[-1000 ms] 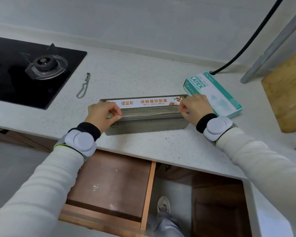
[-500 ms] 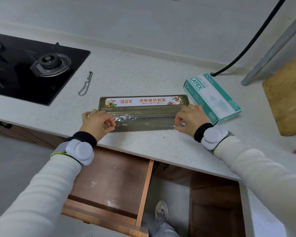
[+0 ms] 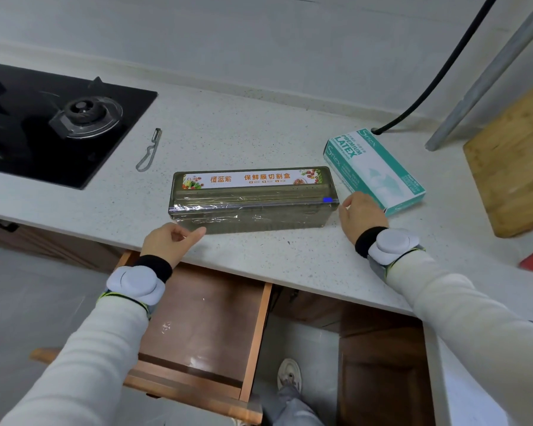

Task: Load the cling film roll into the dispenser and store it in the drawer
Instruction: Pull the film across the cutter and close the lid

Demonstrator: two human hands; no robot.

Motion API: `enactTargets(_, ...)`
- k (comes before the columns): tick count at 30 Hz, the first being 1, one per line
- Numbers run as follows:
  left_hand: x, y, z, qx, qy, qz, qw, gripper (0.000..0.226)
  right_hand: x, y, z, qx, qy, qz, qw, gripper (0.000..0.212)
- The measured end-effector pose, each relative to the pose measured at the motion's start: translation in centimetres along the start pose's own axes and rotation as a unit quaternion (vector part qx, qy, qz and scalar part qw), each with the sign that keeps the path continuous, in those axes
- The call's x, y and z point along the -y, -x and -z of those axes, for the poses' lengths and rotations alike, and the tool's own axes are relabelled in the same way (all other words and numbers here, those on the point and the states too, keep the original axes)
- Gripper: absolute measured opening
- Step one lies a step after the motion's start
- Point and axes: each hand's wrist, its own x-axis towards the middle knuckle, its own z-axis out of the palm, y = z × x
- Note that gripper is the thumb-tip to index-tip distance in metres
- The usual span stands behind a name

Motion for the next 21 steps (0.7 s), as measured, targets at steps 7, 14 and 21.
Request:
enactTargets(7,-2.0,0.1,-1.1,0.038,0.224,0.110,0.968,0.045,1.0,-0.1,-1.4,0.075,-0.109,-0.059,0.989,0.056)
enactTargets(14,-2.6,-0.1,-2.0,0.019,0.364,0.177,0.914,0.049,2.3,-0.1,-2.1,0.085,-0.143,-0.067,0.984,0.054)
enactTargets(21,-2.1,-0.6,-1.7,-0.044,0.473,0.185,0.860,0.016,2.4,-0.1,-2.1,0.076,-0.112,-0.044,0.990,0.041)
